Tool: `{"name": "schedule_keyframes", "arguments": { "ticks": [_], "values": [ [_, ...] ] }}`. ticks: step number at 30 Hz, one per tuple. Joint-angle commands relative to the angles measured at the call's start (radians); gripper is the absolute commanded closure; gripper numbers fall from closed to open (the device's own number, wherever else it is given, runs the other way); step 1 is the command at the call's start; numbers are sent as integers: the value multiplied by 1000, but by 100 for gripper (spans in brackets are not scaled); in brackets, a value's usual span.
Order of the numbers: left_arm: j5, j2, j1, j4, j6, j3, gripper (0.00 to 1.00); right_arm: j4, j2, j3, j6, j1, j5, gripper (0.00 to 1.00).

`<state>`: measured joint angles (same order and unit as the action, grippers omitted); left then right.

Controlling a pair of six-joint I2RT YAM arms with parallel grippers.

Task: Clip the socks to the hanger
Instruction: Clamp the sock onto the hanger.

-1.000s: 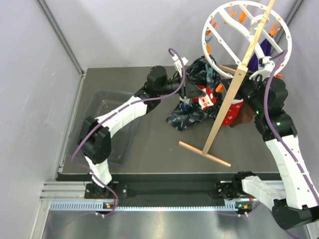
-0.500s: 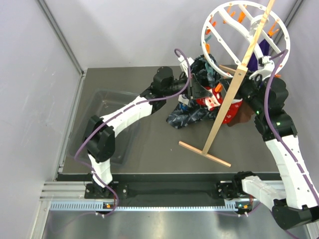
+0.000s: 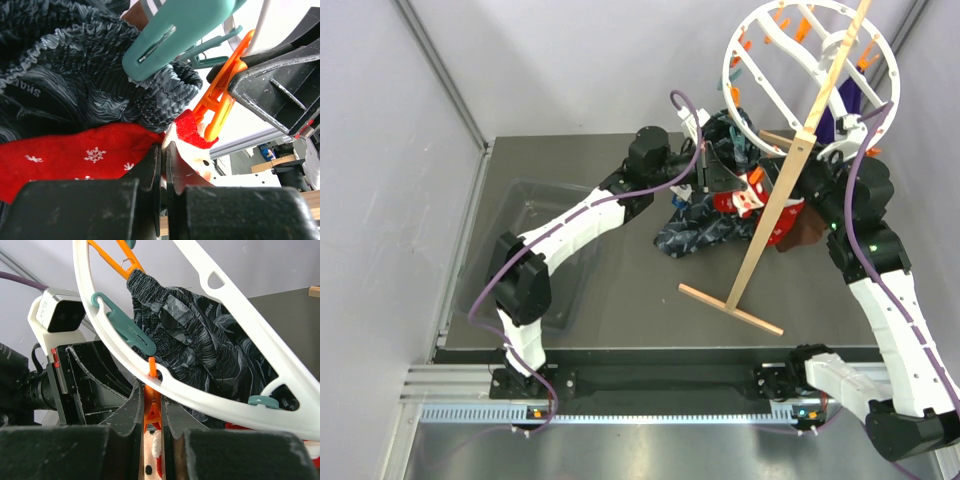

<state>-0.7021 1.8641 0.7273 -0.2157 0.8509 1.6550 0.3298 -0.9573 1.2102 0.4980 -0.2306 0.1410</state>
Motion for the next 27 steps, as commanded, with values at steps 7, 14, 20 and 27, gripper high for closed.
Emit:
{"name": "schedule_keyframes", "arguments": {
  "ticks": [7,14,20,27],
  "values": [
    [-17,17,0,62,-30,72,100,18,-3,23,-21,1,32,100],
    [44,-22,0,180,-128,74,100,32,-1,45,-44,1,16,100],
    [58,-22,1,211,-150,100,100,6,-3,32,-49,1,67,100],
    [66,-32,18,181,-128,72,100,21,-8,35,-64,2,71,100]
  ]
}}
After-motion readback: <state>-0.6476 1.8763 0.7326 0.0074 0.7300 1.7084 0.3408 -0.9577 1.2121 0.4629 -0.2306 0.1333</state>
